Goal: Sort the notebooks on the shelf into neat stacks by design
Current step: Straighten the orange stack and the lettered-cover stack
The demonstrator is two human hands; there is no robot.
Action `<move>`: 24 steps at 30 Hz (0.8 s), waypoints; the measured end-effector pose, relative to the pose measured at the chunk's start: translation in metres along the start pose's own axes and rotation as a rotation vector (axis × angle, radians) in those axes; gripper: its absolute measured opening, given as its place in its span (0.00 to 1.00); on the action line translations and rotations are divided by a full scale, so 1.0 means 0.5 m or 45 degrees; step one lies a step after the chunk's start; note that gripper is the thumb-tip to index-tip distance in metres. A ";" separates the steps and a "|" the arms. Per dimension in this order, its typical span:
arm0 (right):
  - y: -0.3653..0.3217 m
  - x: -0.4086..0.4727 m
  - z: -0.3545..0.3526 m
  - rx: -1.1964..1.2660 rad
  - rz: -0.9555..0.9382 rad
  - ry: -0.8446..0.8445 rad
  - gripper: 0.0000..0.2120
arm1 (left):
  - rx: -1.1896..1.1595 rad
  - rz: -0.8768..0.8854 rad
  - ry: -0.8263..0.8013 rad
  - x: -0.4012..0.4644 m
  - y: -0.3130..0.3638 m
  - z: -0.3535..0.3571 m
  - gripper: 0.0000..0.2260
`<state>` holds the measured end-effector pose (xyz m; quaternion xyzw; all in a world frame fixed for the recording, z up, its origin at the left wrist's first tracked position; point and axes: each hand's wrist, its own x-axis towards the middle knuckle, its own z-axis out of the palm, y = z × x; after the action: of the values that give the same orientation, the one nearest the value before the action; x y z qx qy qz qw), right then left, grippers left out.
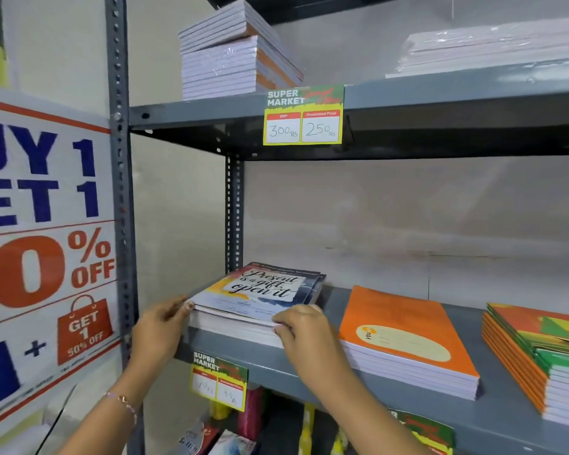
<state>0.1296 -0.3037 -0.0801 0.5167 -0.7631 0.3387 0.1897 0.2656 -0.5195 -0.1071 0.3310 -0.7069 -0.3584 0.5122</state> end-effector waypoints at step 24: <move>0.011 -0.016 0.024 0.173 0.110 0.253 0.11 | -0.339 -0.179 -0.278 0.063 -0.030 0.007 0.11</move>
<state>0.1285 -0.3056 -0.0955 0.4588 -0.7374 0.4471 0.2142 0.2556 -0.5529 -0.1051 0.2679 -0.6797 -0.5175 0.4454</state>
